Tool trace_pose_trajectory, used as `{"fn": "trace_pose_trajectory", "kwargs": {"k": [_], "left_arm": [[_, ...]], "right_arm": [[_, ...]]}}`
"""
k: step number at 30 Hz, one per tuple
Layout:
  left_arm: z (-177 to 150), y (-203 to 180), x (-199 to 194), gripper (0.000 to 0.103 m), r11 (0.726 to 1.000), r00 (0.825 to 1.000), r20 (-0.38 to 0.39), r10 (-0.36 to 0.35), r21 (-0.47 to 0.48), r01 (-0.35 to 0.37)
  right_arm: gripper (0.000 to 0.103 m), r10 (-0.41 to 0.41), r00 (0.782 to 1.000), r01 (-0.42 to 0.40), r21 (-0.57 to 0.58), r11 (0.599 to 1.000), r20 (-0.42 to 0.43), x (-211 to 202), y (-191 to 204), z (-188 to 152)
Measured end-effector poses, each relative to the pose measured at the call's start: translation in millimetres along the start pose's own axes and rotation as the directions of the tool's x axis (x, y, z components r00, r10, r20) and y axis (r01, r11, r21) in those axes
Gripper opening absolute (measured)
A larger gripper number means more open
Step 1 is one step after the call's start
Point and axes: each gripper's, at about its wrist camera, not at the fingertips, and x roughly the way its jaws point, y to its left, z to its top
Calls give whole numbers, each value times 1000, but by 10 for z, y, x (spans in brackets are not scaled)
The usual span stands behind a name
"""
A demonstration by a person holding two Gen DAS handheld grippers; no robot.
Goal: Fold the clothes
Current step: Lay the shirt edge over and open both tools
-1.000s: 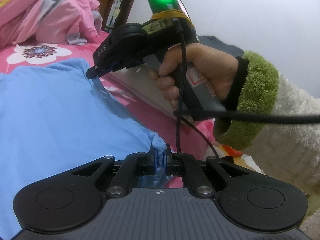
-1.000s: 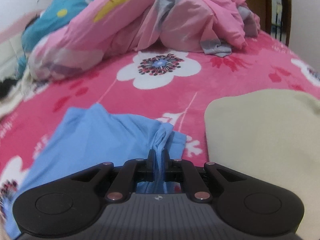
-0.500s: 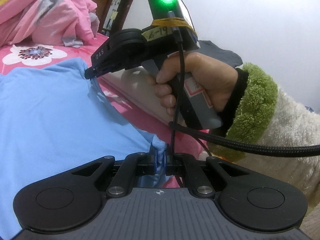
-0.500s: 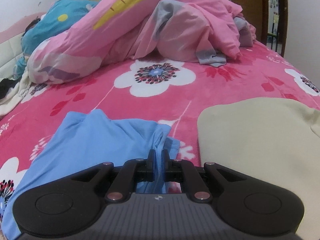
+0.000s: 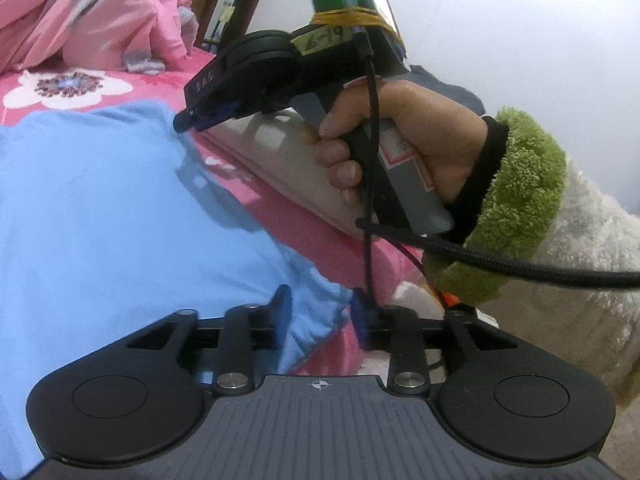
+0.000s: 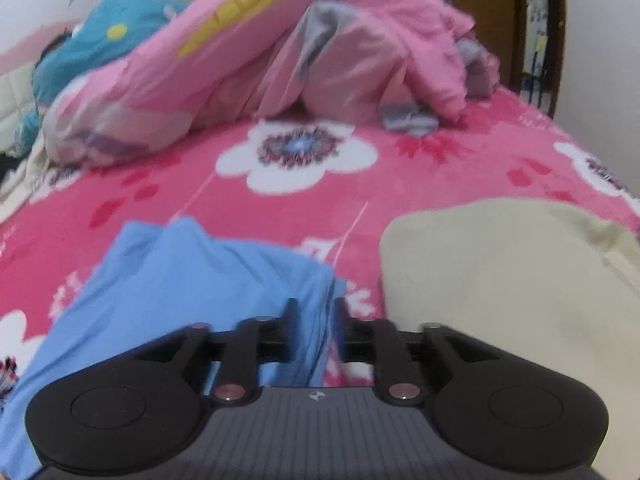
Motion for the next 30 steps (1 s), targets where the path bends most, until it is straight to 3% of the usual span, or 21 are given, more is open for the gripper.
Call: {"fn": "trace_pose_trajectory", "kwargs": {"k": [1,6,9,11,15,17,20,22,23,27,30], "left_arm": [[-11,-14,-35,46,1000,1000,1,5,3,-5],[-54,-61,-366,53,1000,998,52,22,15,-23],[-99,-28,-674,55,996,992,96,82,16,-84],[-137,35,-882,55,990,984,106,140,4,-142],[-248,264,-1307,55,954,949,99,298,-62,-293],[-308,397,-1452,55,933,932,84,351,-118,-341],[-390,549,-1541,54,904,915,58,399,-193,-382],[-433,568,-1522,54,888,902,43,429,-201,-413],[-467,572,-1501,54,880,895,34,445,-201,-430],[-619,673,-1449,53,859,884,-23,467,-225,-459],[-622,671,-1536,53,859,885,-9,466,-234,-455]], "right_arm": [[43,-7,1000,6,8,1000,27,-73,-11,5],[43,2,984,-12,52,999,176,-653,-129,-57],[43,6,975,-19,56,998,223,-1013,-121,-210],[43,20,975,-34,57,998,222,-1145,-100,-341],[39,47,977,-61,65,996,207,-1348,-34,-633],[27,104,975,-117,59,991,194,-1406,58,-796],[18,201,964,-200,-23,979,176,-1453,279,-1019],[15,220,967,-216,-46,975,132,-1417,371,-1149],[14,210,971,-205,-53,977,110,-1380,373,-1212],[14,36,999,-36,-43,998,6,-1159,167,-1421],[14,47,997,-49,17,999,61,-1261,78,-1384]]}}
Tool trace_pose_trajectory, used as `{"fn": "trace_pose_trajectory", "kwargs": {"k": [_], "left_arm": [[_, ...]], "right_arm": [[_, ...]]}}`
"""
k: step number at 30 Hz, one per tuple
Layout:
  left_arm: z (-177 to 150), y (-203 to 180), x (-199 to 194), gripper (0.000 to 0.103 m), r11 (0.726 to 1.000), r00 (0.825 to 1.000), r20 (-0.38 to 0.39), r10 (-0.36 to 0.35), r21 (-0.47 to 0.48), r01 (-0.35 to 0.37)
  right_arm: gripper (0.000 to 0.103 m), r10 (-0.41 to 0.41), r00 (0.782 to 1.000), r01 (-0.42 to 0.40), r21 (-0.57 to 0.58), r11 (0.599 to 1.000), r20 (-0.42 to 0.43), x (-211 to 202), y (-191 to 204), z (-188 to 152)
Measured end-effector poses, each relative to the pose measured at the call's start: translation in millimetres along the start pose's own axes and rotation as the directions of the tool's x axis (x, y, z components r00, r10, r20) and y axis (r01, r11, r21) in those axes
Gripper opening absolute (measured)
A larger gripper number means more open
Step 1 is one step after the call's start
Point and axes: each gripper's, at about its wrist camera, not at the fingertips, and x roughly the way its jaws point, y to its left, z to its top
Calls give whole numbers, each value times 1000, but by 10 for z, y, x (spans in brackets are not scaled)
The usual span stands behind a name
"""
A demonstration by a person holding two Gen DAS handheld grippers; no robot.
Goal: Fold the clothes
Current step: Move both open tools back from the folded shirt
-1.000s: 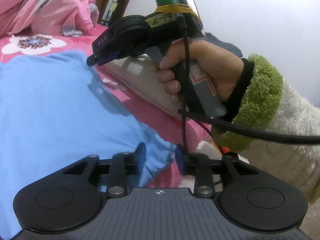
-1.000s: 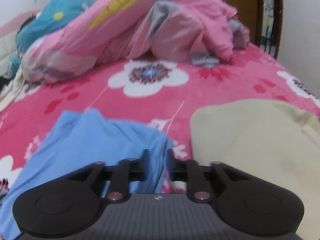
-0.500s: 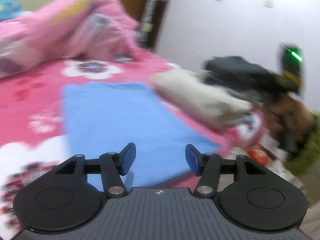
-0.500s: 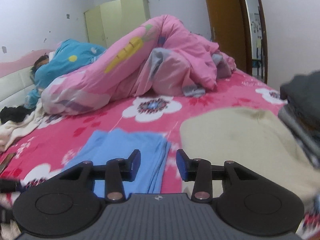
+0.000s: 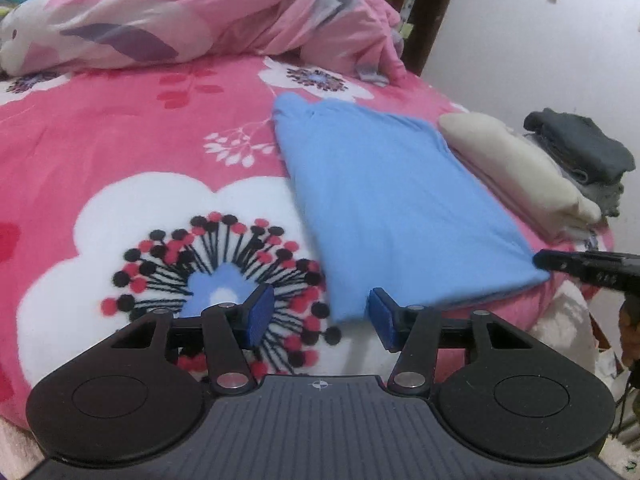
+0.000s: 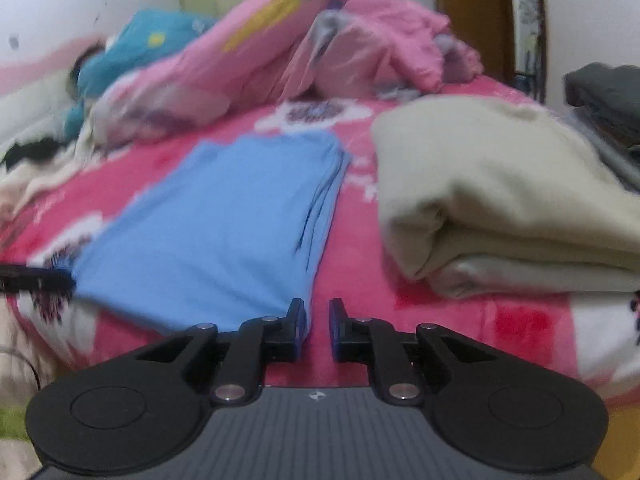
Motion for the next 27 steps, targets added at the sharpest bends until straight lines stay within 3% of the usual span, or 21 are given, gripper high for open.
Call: {"fn": "trace_pose_trajectory", "kwargs": {"k": [3,6,10,12,15,18,22,27], "left_arm": [[9,17,-122,53,1000,999,46,-18,-17,18],[-7,-1,-162,53,999,996,75,-38,-15,39],[-28,-85,-118,52,998,995,75,-61,36,59],[-53,-124,-28,52,997,998,33,-52,66,50],[-91,-139,47,47,996,1000,-6,-30,85,31],[-40,-69,-137,47,999,997,71,-29,44,26],[93,-20,-280,47,997,982,171,-77,-8,79],[148,-334,109,47,983,984,134,-116,154,95]], "right_arm": [[14,-16,996,19,-37,999,86,-166,89,60],[14,17,994,-16,-8,1000,108,-201,155,28],[14,54,993,-49,-48,998,103,-168,298,-65],[14,62,994,-57,-63,996,90,-130,349,-115],[16,-25,1000,25,-13,1000,1,30,208,-182],[16,-16,1000,16,50,999,10,-130,139,-132],[16,1,996,-2,4,1000,87,-241,257,81],[16,40,988,-31,-57,998,150,152,553,452]]}}
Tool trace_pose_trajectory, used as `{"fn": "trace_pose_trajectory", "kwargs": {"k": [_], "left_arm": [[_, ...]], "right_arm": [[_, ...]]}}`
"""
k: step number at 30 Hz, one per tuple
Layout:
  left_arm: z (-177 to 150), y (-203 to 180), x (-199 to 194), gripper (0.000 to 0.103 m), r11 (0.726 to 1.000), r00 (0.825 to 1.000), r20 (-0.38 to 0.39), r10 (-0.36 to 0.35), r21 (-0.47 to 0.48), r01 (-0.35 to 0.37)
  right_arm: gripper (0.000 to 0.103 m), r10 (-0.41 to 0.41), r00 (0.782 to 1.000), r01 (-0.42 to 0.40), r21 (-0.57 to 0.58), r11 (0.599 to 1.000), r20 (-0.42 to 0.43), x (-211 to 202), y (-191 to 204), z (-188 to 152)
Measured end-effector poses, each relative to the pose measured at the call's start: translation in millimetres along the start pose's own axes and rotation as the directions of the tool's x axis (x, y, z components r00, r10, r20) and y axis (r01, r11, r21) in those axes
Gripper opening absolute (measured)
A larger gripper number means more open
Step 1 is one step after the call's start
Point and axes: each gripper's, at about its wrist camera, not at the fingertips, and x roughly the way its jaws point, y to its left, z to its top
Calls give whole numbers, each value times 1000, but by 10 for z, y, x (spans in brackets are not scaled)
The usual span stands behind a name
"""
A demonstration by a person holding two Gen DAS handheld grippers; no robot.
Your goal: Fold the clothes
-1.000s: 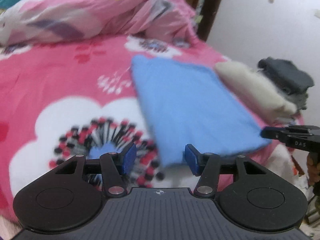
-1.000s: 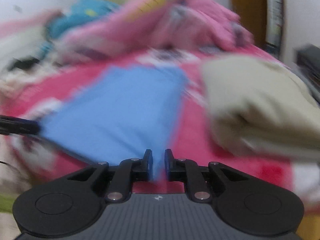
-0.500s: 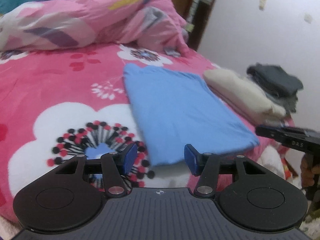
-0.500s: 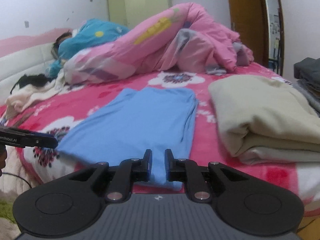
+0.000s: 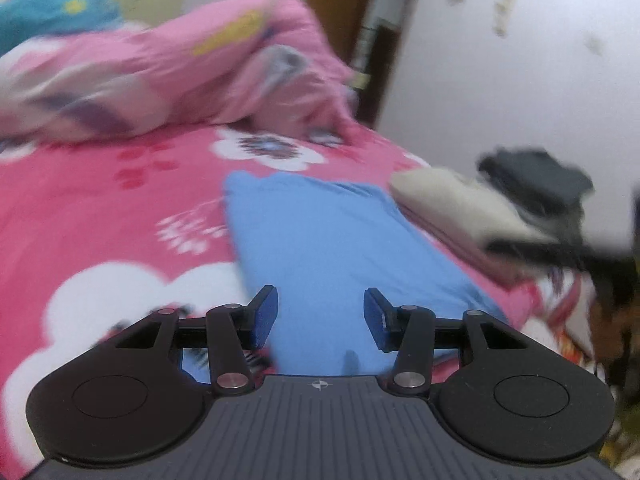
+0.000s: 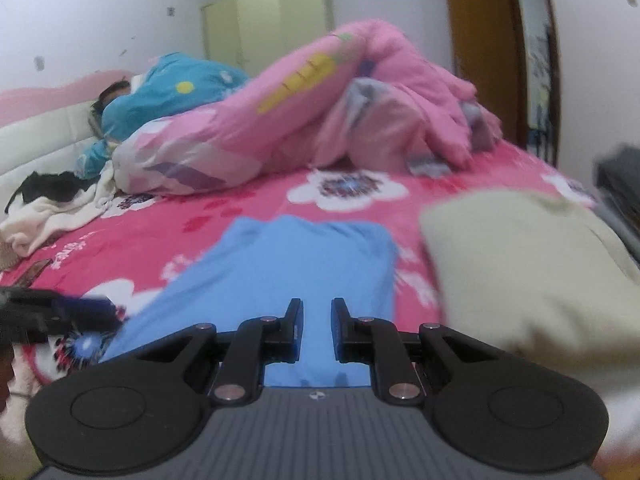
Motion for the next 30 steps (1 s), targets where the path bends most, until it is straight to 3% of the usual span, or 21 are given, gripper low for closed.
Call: {"fn": "trace_pose_trajectory", "kwargs": {"k": [3,6,8,10,12,16,18,20,21,23,26,29,30], "left_arm": [[-99,-45,250,47,1000,998,-68,16,23,-15],[-168,16,251,47,1000,998,-57,7,-1,-7],[-187,55,221,47,1000,999,-52,-6,-23,5],[-190,90,215,47,999,999,-50,-19,-45,17],[-191,123,210,48,997,998,-49,-31,-66,28],[-198,144,212,48,997,998,-45,-45,-62,42],[-214,141,210,48,998,998,-39,-47,-51,45],[-228,137,206,48,998,998,-34,-48,-44,47],[-236,137,202,48,998,998,-32,-51,-41,49],[-247,145,197,49,998,998,-27,-57,-38,56],[-252,162,200,49,997,997,-25,-67,-38,66],[-260,170,191,49,997,997,-22,-73,-41,73],[-265,175,185,49,996,997,-19,-76,-44,75]], "right_arm": [[15,-14,998,14,-6,1000,-59,343,9,-2],[14,-148,971,152,11,988,-189,536,-298,-224],[6,-108,974,131,105,986,-199,458,-453,-181],[10,-166,972,170,12,985,-167,430,-266,-49],[10,-158,979,151,-61,987,-130,474,-90,83],[10,-118,981,111,-49,993,-156,851,-71,180],[8,-200,949,191,-61,980,-243,1158,-223,145],[6,-230,938,222,-59,973,-258,1191,-266,190],[8,-262,932,248,-87,965,-251,1179,-210,244],[10,-292,941,258,-192,947,-171,1121,-9,395],[10,-201,967,182,-127,975,-158,1267,28,616],[10,-160,968,149,-72,986,-195,1635,-89,709],[8,-169,957,161,-53,986,-234,1818,-195,704]]}}
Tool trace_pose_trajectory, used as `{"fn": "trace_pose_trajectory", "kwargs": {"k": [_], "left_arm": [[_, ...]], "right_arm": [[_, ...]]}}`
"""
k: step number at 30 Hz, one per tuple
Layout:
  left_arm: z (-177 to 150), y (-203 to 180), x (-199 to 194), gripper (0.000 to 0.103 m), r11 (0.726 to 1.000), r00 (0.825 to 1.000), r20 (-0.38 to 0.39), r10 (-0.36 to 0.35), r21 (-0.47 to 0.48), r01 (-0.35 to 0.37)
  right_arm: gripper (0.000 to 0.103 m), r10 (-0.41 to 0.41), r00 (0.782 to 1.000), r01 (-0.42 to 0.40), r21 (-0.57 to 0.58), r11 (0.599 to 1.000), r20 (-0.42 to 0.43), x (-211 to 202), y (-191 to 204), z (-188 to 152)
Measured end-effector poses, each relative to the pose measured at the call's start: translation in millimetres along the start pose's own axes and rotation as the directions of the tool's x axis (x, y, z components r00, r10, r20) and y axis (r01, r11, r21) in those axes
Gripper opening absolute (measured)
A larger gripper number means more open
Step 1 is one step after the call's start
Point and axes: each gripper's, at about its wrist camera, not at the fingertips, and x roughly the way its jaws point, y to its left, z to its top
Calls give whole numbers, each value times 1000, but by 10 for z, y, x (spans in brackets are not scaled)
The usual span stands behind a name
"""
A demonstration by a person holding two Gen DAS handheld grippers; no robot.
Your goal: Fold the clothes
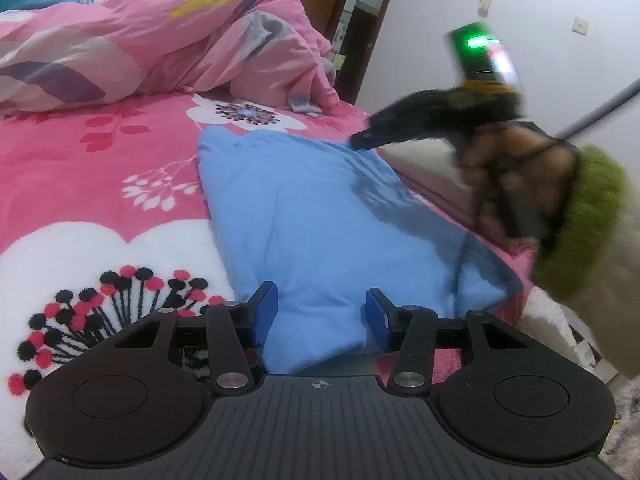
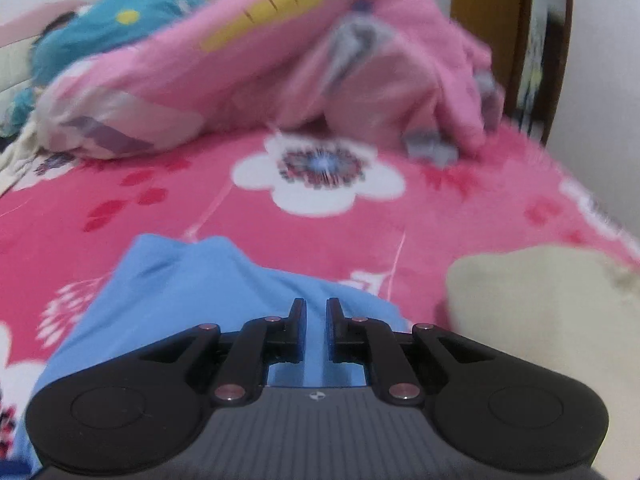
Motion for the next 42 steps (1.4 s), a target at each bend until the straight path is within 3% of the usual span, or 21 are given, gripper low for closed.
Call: {"fn": "trace_pose_trajectory", "kwargs": {"k": [2,3,6,8,11,12,14,17,20,21,23,25,27,28,30,33,36,37,40,42], "left_arm": [[-6,17,-5,49,1000,1000,5,-7,-8,7],[-9,27,-7,49,1000,1000,7,-11,-12,11],[-20,48,-13,49,1000,1000,13,-20,-13,20],[-23,54,-12,49,1000,1000,13,-23,-12,23],[-29,54,-19,49,1000,1000,15,-24,-8,24],[-30,53,-22,49,1000,1000,15,-24,-9,24],[-31,54,-21,49,1000,1000,16,-23,-14,23],[-36,48,-26,49,1000,1000,18,-21,-11,21],[-39,56,-29,49,1000,999,22,-24,-11,24],[-38,55,-30,49,1000,999,22,-24,-11,24],[-45,46,-52,49,1000,999,25,-20,-6,20],[-51,32,-78,50,1000,1000,28,-13,-2,13],[-57,19,-107,50,1000,999,32,-5,3,4],[-58,11,-128,50,1000,999,35,0,6,0],[-62,-4,-166,51,1000,999,43,9,11,-10],[-73,-16,-240,53,999,997,68,31,25,-33],[-78,4,-277,53,999,996,76,45,23,-47],[-81,18,-277,53,999,996,72,49,18,-50],[-104,44,-224,53,998,998,21,61,14,-61],[-114,29,-229,54,997,998,17,68,23,-68]], "right_arm": [[7,-136,990,134,-38,990,-36,235,-82,27],[10,-222,975,219,-70,973,-35,305,-111,26],[10,-164,986,164,-3,986,27,83,-141,115],[10,-96,993,98,-16,995,68,-33,-51,161],[10,54,999,-54,32,998,1,156,-20,225],[10,58,998,-55,62,997,-39,286,-58,219],[11,-114,990,117,30,993,-84,531,-130,191],[12,-134,991,135,60,989,-24,339,-158,202],[13,79,995,-80,13,997,55,-3,94,272],[13,171,984,-170,-6,985,54,-71,195,298],[13,346,938,-346,-17,938,-12,-1,397,325],[13,424,901,-426,-11,905,-90,201,571,330],[12,392,909,-395,4,918,-140,555,641,341],[6,329,934,-334,-19,942,-140,717,658,360],[8,217,972,-219,-11,976,-91,749,670,421],[13,289,956,-289,11,957,-43,428,639,508],[15,368,923,-377,-80,923,-108,264,814,533],[15,399,903,-415,-77,907,-161,299,866,509],[15,381,879,-416,-70,907,-286,672,1063,419],[13,395,884,-410,-6,912,-248,848,1108,438]]}}
